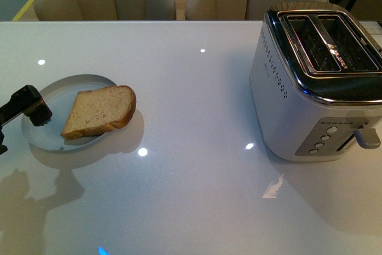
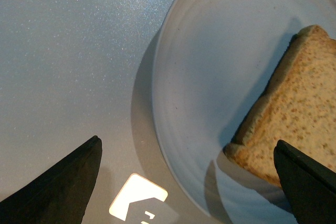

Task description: Left arm holds plate, right arm toasts bread

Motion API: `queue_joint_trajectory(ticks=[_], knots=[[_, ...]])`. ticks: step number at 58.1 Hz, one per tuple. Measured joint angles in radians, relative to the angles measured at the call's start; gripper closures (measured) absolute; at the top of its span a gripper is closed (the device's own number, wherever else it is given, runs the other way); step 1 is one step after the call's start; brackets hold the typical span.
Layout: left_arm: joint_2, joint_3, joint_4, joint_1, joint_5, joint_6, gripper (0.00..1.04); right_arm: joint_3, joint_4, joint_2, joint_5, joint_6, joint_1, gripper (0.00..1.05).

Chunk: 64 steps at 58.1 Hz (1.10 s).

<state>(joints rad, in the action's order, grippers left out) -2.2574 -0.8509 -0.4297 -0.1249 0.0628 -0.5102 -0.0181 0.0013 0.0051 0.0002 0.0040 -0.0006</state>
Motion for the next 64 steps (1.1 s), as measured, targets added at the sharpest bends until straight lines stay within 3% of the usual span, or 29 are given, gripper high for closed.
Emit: queue_joint_trajectory(ticks=[29, 38, 50, 59, 64], knots=[[-0.148, -0.160, 0.047, 0.010, -0.058, 0.058, 0.09, 0.000, 0.000, 0.000, 0.000, 0.000, 0.000, 0.09], [-0.164, -0.178, 0.066, 0.019, -0.083, 0.069, 0.32, 0.000, 0.000, 0.000, 0.000, 0.000, 0.000, 0.09], [-0.165, -0.163, 0.075, 0.030, -0.054, 0.045, 0.76, 0.000, 0.000, 0.000, 0.000, 0.000, 0.000, 0.09], [-0.144, -0.113, 0.045, 0.033, -0.002, -0.008, 0.97, 0.000, 0.000, 0.000, 0.000, 0.000, 0.000, 0.09], [-0.123, -0.073, 0.022, 0.035, 0.029, -0.039, 1.02, 0.000, 0.000, 0.000, 0.000, 0.000, 0.000, 0.09]])
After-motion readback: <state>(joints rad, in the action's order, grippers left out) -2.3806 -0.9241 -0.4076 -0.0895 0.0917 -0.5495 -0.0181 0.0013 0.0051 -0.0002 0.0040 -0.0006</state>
